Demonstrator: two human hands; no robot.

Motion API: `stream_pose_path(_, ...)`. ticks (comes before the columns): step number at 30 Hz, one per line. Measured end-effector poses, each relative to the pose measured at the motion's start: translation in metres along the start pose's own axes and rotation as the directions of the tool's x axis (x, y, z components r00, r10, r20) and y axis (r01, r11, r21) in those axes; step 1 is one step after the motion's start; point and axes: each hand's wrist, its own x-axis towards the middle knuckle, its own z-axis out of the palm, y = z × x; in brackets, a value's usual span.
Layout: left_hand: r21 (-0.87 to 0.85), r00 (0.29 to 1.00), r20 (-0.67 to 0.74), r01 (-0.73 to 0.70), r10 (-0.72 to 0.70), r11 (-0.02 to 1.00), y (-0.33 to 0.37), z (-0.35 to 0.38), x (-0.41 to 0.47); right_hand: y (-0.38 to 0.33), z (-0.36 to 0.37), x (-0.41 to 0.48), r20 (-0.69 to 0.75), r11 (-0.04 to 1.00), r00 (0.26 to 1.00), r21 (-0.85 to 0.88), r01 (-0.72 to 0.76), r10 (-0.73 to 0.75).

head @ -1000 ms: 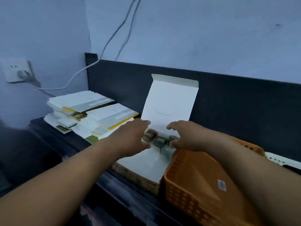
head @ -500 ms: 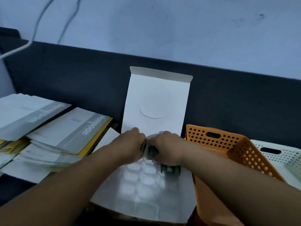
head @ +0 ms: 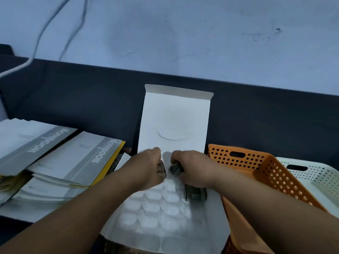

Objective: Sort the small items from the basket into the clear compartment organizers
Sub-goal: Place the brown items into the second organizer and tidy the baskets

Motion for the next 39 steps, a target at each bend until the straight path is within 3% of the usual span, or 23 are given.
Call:
stream_pose_path(6,-0.218,0.991,-0.131,-0.042,0.014,0.975,0.021,-0.018,-0.004,0.009,-0.022,-0.034,-0.150,0.941,0.982,0.333,-0.063,0.119)
stream_pose_path(9,-0.318,0.989,-0.147,-0.075,0.029,0.945,0.038,-0.020,-0.008,0.019,-0.029,-0.056,-0.215,0.911,0.962,0.406,-0.071,0.170)
stream_pose_path(16,-0.588,0.994,-0.099,-0.093,0.043,0.803,0.106,-0.017,-0.036,0.046,-0.040,-0.141,-0.363,0.841,0.879,0.535,-0.077,0.311)
stream_pose_path(22,-0.737,0.986,-0.026,-0.131,0.166,0.663,0.198,0.009,-0.074,0.083,-0.037,-0.242,-0.425,0.770,0.777,0.628,-0.117,0.464)
stream_pose_path(28,-0.879,0.962,0.118,-0.014,0.245,0.477,0.311,0.059,-0.118,0.132,-0.022,-0.362,-0.433,0.701,0.681,0.693,-0.168,0.591)
stream_pose_path(33,-0.939,0.933,0.208,0.107,0.293,0.326,0.401,0.103,-0.156,0.165,-0.012,-0.467,-0.429,0.685,0.645,0.698,-0.208,0.633)
stream_pose_path(39,-0.931,0.916,0.257,0.149,0.308,0.334,0.486,0.149,-0.183,0.195,0.000,-0.566,-0.384,0.638,0.594,0.708,-0.302,0.707)
